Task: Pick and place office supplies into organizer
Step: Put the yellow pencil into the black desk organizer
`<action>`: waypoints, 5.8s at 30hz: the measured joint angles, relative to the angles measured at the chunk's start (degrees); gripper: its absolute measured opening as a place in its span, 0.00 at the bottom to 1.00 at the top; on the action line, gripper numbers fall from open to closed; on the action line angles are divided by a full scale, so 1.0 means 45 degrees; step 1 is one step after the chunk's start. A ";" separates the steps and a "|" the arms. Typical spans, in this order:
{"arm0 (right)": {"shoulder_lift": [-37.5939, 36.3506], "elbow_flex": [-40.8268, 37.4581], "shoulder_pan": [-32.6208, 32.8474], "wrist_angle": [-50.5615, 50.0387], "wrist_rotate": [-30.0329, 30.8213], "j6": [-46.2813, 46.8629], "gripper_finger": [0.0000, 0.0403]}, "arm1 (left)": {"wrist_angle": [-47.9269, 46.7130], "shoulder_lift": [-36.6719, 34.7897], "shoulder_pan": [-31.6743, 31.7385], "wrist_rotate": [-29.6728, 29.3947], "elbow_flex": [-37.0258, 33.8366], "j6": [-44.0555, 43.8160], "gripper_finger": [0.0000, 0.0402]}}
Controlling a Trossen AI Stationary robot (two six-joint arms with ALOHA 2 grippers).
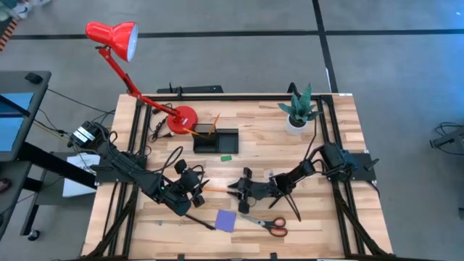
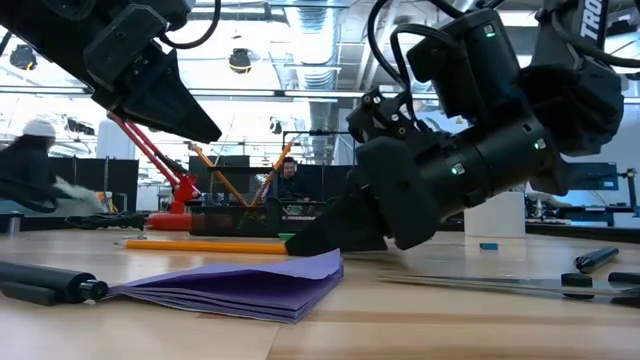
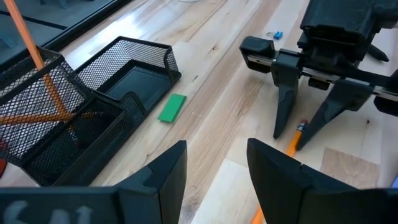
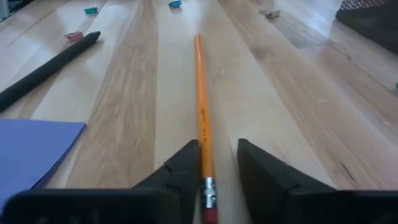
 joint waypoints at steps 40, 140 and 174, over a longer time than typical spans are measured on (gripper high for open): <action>0.0204 -0.0039 -0.0710 0.4906 0.1280 -0.1103 0.00 | -0.3156 -0.3513 0.0007 -0.2827 0.1705 0.1210 0.40; -0.2492 0.2735 -0.2521 0.6399 0.1591 -0.6358 0.00 | 0.2024 -0.5464 0.1872 -0.2812 0.1695 0.5525 0.38; -0.5771 0.2812 0.0816 0.2915 0.9590 -1.3708 0.19 | -0.0702 -0.5464 0.6037 0.0523 0.1700 0.4265 0.02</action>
